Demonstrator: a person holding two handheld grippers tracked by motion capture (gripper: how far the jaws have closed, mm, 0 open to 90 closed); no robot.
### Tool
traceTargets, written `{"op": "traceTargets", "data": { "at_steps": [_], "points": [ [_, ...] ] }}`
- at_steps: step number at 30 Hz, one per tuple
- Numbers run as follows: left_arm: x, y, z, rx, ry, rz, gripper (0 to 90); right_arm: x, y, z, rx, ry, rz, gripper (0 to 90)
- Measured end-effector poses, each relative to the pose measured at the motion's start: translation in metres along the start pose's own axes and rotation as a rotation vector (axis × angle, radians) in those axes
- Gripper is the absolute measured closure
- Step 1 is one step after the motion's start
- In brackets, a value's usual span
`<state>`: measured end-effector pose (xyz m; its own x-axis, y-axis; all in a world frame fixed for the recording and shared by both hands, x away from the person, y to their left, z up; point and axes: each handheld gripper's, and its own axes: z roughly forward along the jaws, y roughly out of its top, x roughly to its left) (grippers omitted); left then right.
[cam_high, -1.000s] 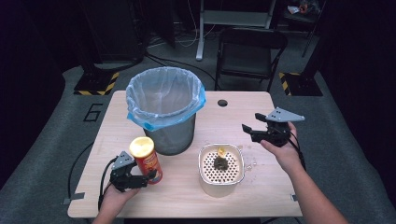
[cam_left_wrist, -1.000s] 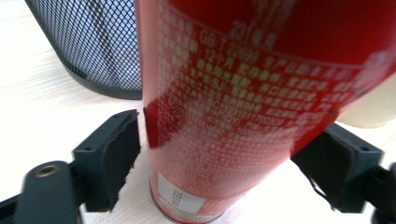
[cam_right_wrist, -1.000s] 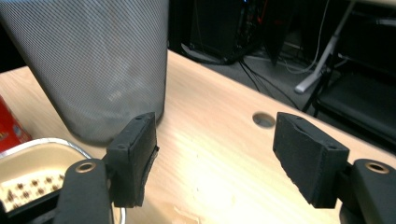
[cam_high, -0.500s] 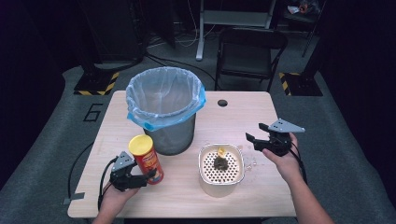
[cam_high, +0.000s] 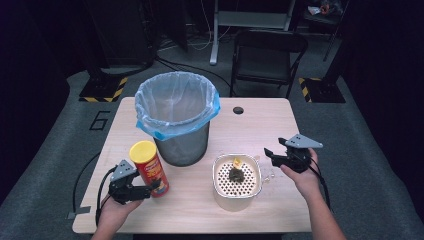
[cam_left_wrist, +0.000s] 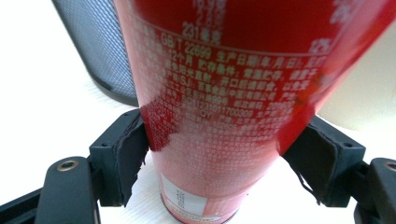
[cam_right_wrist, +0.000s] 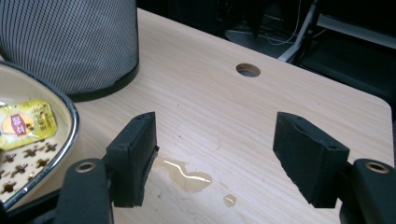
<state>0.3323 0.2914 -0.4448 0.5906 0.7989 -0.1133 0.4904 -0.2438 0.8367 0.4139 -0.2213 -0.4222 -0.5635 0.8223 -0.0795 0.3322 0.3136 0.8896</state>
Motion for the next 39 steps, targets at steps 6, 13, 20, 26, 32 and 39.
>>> {"op": "traceTargets", "data": {
  "at_steps": [6, 13, 20, 26, 32, 39],
  "points": [
    [0.004, 0.009, -0.013, 0.004, 0.017, -0.02, 23.6, -0.001, -0.009, 0.004, 0.019, -0.003, 0.007, 30.4],
    [0.004, 0.031, -0.032, 0.017, 0.028, -0.001, 23.7, -0.01, -0.021, 0.004, 0.037, -0.021, 0.042, 30.5],
    [0.001, 0.064, -0.059, 0.009, 0.018, 0.019, 23.7, -0.008, -0.025, 0.004, 0.045, -0.025, 0.042, 30.5],
    [0.002, 0.088, -0.078, -0.001, 0.022, 0.014, 23.7, -0.005, -0.028, 0.007, 0.06, -0.022, 0.034, 30.5],
    [0.005, 0.101, -0.091, -0.007, 0.019, -0.002, 23.7, -0.005, -0.031, 0.009, 0.067, -0.018, 0.043, 30.5],
    [0.005, 0.117, -0.106, -0.01, 0.036, 0.0, 23.7, -0.006, -0.032, 0.008, 0.069, -0.015, 0.045, 30.5]
  ]
}}
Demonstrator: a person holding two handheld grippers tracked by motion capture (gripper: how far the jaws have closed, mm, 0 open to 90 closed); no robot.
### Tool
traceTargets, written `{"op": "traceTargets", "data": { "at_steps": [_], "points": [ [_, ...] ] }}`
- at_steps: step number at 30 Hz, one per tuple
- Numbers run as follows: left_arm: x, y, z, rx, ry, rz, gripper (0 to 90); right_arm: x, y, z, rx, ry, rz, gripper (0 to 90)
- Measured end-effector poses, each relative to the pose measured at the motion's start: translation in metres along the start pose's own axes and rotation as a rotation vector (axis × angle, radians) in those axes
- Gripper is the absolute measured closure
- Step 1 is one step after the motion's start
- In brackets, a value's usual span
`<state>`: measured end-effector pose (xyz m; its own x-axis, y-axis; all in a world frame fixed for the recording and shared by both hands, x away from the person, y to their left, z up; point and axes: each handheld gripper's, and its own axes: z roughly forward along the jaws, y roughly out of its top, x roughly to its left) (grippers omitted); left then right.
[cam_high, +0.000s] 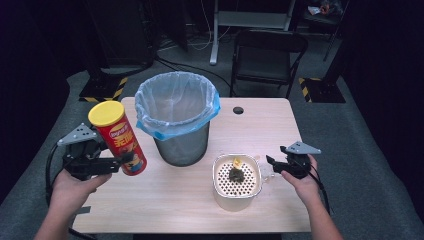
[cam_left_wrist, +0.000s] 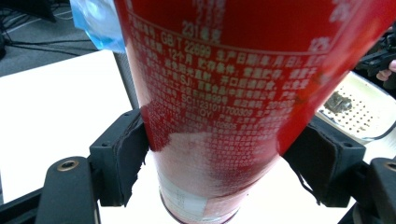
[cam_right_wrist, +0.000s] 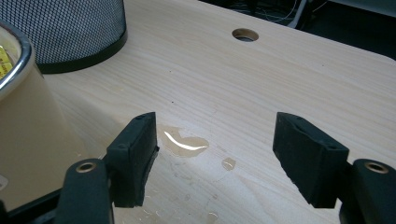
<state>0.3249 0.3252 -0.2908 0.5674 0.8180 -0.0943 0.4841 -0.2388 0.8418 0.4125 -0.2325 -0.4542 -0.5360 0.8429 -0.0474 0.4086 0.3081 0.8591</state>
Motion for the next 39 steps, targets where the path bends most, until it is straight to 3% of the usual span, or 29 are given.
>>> {"op": "traceTargets", "data": {
  "at_steps": [5, 18, 26, 39],
  "points": [
    [0.001, 0.015, -0.004, 0.002, 0.002, -0.008, 23.7, 0.001, -0.001, 0.0, -0.001, -0.001, 0.006, 30.5],
    [0.0, 0.07, -0.002, 0.03, 0.037, 0.027, 23.7, 0.001, -0.003, 0.001, 0.01, -0.003, -0.001, 30.5],
    [-0.006, 0.106, -0.004, 0.029, 0.034, 0.059, 23.6, 0.001, -0.003, 0.001, 0.013, -0.005, 0.0, 30.5],
    [-0.006, 0.155, 0.021, 0.025, 0.02, 0.056, 23.7, 0.0, -0.003, 0.0, 0.004, -0.012, -0.003, 30.5]
  ]
}}
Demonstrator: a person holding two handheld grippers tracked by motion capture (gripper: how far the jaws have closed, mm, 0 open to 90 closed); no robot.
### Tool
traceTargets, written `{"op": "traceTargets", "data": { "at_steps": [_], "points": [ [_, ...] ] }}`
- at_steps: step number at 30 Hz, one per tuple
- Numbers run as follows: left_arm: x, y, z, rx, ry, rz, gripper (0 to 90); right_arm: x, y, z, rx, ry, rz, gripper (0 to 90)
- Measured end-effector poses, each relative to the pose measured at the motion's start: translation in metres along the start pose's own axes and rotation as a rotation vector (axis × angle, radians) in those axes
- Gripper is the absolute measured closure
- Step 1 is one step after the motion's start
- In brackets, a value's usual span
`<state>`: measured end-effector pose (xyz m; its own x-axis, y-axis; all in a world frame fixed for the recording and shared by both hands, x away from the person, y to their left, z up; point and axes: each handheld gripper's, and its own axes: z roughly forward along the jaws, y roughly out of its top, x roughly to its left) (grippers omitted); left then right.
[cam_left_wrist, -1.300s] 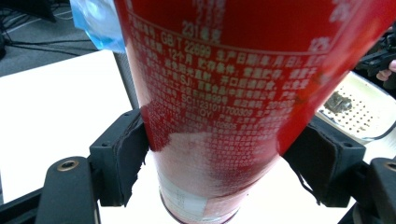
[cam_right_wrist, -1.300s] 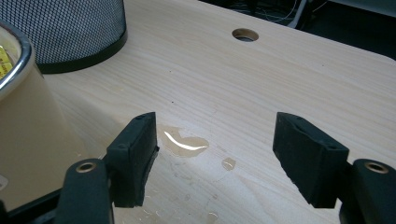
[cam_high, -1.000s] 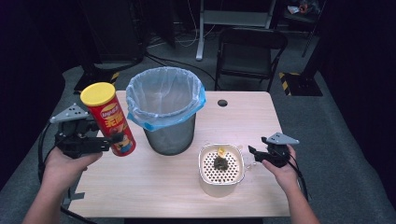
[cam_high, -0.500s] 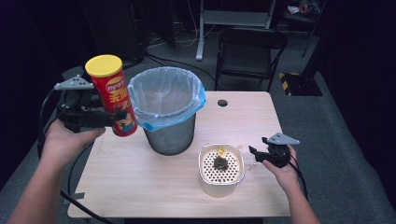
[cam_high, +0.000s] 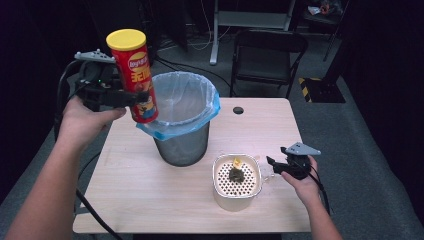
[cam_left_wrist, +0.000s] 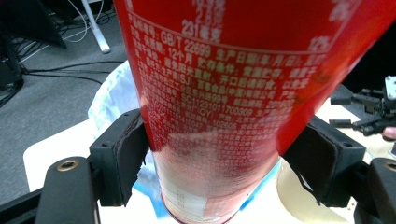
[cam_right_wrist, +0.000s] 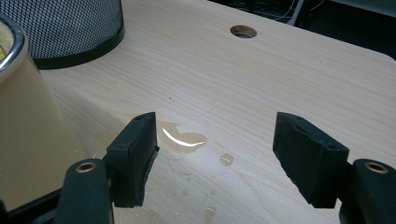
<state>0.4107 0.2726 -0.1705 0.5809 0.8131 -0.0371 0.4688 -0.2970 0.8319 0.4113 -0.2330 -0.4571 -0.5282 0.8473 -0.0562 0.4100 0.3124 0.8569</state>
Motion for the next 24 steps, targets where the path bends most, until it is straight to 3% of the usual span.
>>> {"op": "traceTargets", "data": {
  "at_steps": [13, 20, 24],
  "points": [
    [0.007, 0.016, 0.048, 0.007, -0.023, -0.028, 23.7, 0.001, -0.001, 0.002, 0.005, 0.001, -0.008, 30.5],
    [0.005, 0.019, 0.074, 0.009, -0.019, -0.024, 23.6, 0.001, -0.001, 0.002, 0.001, 0.001, -0.002, 30.5],
    [0.005, 0.02, 0.085, 0.013, -0.007, 0.009, 23.6, 0.001, -0.001, 0.003, 0.006, 0.003, -0.012, 30.5]
  ]
}}
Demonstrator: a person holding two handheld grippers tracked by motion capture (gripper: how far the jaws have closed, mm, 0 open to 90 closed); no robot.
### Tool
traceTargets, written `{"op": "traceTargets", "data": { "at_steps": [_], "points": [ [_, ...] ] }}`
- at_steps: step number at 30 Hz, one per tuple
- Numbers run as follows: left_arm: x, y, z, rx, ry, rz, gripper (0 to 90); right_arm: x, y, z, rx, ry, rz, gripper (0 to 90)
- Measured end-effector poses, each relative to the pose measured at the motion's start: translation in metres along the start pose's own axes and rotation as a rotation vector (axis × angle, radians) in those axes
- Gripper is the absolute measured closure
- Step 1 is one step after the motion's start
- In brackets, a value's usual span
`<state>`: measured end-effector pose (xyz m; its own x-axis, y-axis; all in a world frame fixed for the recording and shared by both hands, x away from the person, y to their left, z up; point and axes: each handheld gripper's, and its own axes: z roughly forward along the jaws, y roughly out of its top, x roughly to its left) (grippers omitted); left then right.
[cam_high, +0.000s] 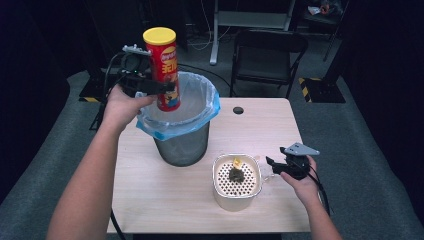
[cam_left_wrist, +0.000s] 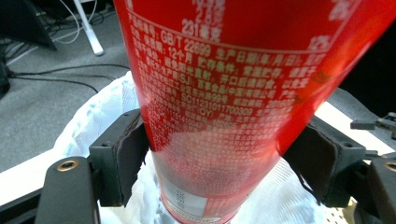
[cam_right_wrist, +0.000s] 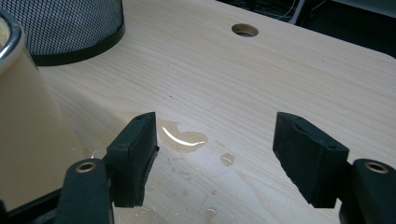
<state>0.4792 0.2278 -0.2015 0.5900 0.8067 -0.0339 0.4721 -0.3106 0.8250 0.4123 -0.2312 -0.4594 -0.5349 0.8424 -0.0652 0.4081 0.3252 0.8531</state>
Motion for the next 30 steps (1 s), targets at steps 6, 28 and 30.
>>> {"op": "traceTargets", "data": {
  "at_steps": [6, 28, 30],
  "points": [
    [-0.001, -0.002, 0.02, 0.033, -0.006, 0.009, 23.6, 0.002, 0.0, 0.002, 0.008, -0.002, -0.003, 30.5],
    [0.009, -0.035, 0.05, 0.105, -0.007, -0.094, 14.5, 0.001, -0.001, 0.001, 0.005, -0.009, 0.004, 30.4],
    [0.011, -0.04, 0.043, 0.099, -0.01, -0.098, 14.8, 0.001, -0.001, 0.001, 0.005, -0.011, 0.002, 30.4]
  ]
}}
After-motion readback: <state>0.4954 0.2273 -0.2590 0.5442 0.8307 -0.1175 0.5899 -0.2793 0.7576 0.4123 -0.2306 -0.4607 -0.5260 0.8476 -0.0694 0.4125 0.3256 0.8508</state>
